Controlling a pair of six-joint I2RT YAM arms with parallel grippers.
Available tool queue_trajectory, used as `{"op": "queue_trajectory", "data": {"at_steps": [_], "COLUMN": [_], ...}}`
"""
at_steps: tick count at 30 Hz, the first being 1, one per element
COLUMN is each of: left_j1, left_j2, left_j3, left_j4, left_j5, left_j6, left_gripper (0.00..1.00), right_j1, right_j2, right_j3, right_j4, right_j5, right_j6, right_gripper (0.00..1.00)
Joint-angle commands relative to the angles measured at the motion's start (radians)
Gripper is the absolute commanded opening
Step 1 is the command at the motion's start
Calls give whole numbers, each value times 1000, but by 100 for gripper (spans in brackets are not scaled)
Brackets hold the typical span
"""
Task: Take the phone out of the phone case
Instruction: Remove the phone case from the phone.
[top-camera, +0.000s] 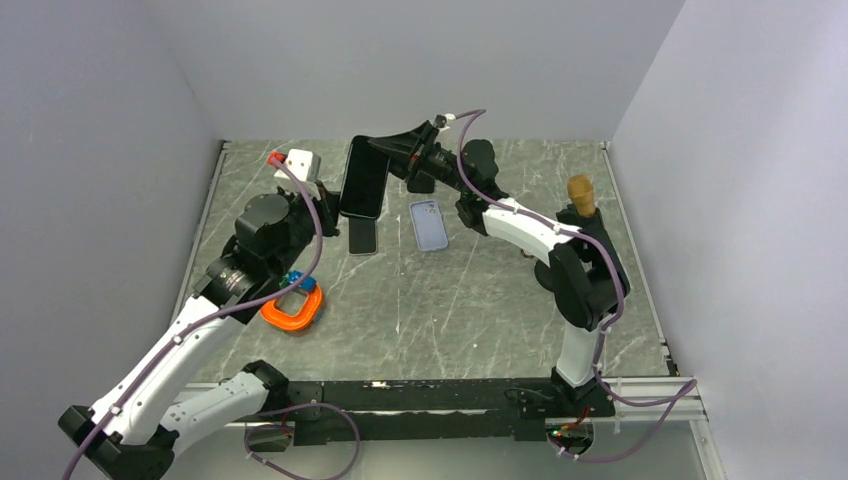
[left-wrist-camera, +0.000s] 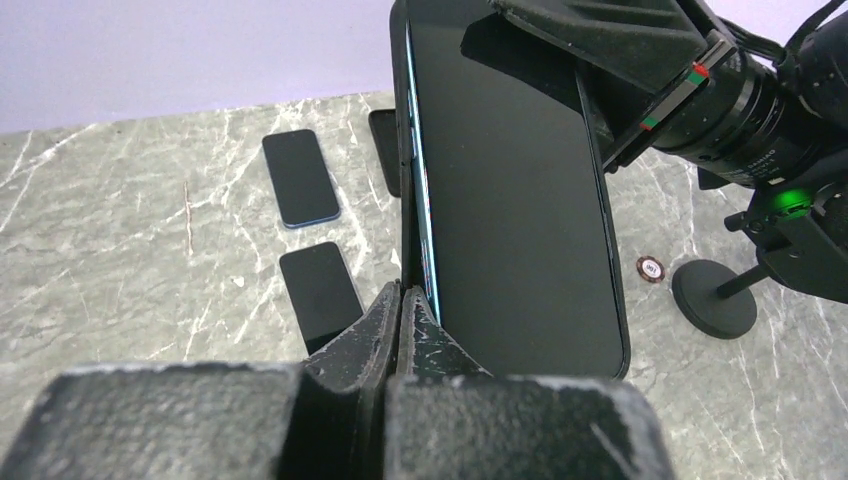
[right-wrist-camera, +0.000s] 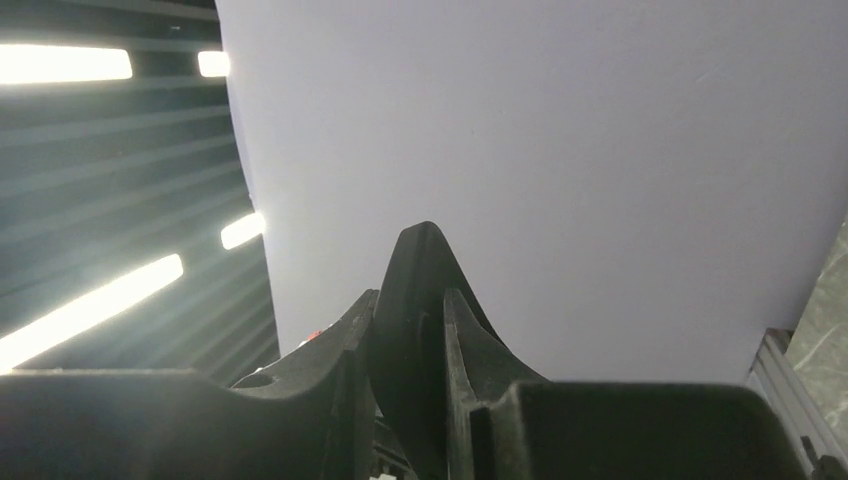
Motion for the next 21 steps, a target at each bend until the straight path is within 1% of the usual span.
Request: {"op": "queue_trajectory", "data": {"at_steps": [1, 3, 4, 6, 8, 9, 10, 11, 14, 16, 18, 19, 21], "left_j1": [42, 50, 52, 64, 89, 107, 125, 144, 209, 248, 269, 274, 279], "left_j2": [10, 15, 12, -5, -26, -36, -43, -50, -61, -67, -78, -88, -114], "left_j3": [-11, 51, 75, 106, 130, 144, 159, 175, 203, 200, 173, 156, 131], "left_j4": [59, -60, -121, -221, -312, -349, -383, -420, -460, -425, -367, -329, -284], "left_j5": [14, 133, 170, 227, 292, 325, 351, 373, 479, 576, 656, 680, 673], "left_j6": [37, -61, -117, -218, -305, -345, -381, -422, -535, -619, -747, -801, -860], "left_gripper": [0, 2, 12, 37, 54, 59, 68, 73, 76, 77, 77, 77, 82], "right_j1": [74, 51, 37, 7, -24, -38, -49, -60, -82, -89, -95, -97, -99], "right_j2": [-46, -54, -55, -56, -57, -55, -53, -52, -49, -44, -38, -36, -36], "right_j3": [47, 78, 88, 94, 79, 71, 64, 63, 78, 89, 94, 95, 94], "right_j4": [149, 36, 11, -41, -48, -44, -37, -43, -103, -132, -150, -160, -180], "right_j5": [-292, -325, -337, -358, -360, -364, -364, -367, -378, -378, -376, -375, -370], "right_j6": [342, 212, 164, 86, 54, 49, 48, 39, -20, -45, -61, -69, -93], "right_gripper": [0, 0, 0, 0, 0, 0, 0, 0, 0, 0, 0, 0, 0]}}
